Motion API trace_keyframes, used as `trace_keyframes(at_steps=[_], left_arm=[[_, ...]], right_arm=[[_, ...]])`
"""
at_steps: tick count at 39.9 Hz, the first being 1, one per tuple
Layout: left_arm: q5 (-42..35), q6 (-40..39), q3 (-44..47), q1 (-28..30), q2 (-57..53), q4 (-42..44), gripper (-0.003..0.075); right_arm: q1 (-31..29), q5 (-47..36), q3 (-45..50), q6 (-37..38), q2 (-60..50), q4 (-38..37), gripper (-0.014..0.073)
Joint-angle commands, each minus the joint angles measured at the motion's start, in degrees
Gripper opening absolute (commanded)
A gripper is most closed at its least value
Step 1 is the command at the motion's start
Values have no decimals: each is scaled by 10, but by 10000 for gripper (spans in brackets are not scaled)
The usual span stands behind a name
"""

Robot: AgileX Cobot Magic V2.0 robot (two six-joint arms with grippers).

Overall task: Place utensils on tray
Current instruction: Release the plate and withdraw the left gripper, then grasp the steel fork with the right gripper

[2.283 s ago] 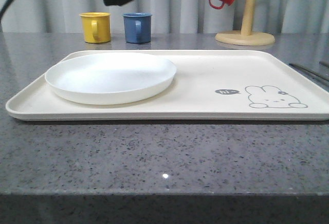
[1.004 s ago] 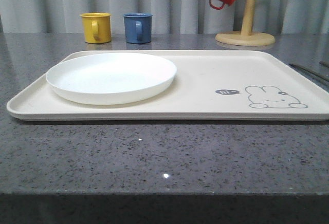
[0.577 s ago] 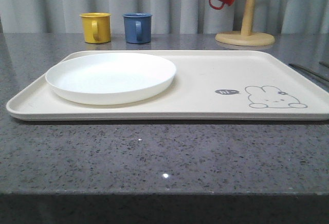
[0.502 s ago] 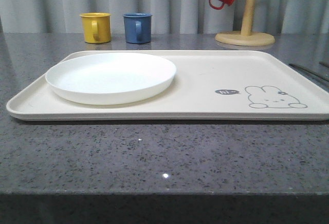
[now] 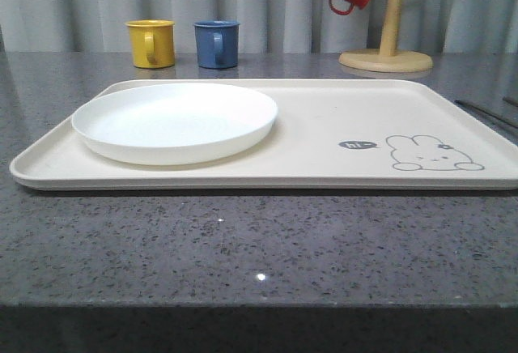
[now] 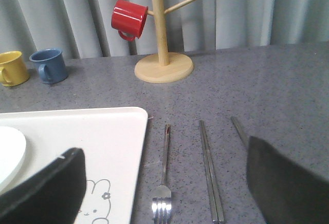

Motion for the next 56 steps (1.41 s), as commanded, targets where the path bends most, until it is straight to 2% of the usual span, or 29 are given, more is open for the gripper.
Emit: trace_keyframes(at_steps=[1,7,15,21,25,29,32,56], left_arm=[[-50,-5,-14,1,8,-6,-18],[-50,-5,-14,1,8,-6,-18],[-50,-5,-14,1,8,-6,-18],[-50,-5,-14,1,8,-6,-18],[-50,-5,-14,1,8,-6,-18],[-50,-5,-14,1,8,-6,-18],[-50,-5,-14,1,8,-6,-18],[-50,-5,-14,1,8,-6,-18]], right_arm=[[-2,-26,-30,-11,31,-5,618],[-2,35,-81,-53,136,-5,469],[2,119,-176,-56,302,-6,465],[30,171,-245,-56,419,-22,465],[49,174,-274,-52,474,-41,440],[50,174,-300,-41,529,-40,330],[50,171,-309,-40,560,-40,284],[50,121,-311,-24,677,-27,289]])
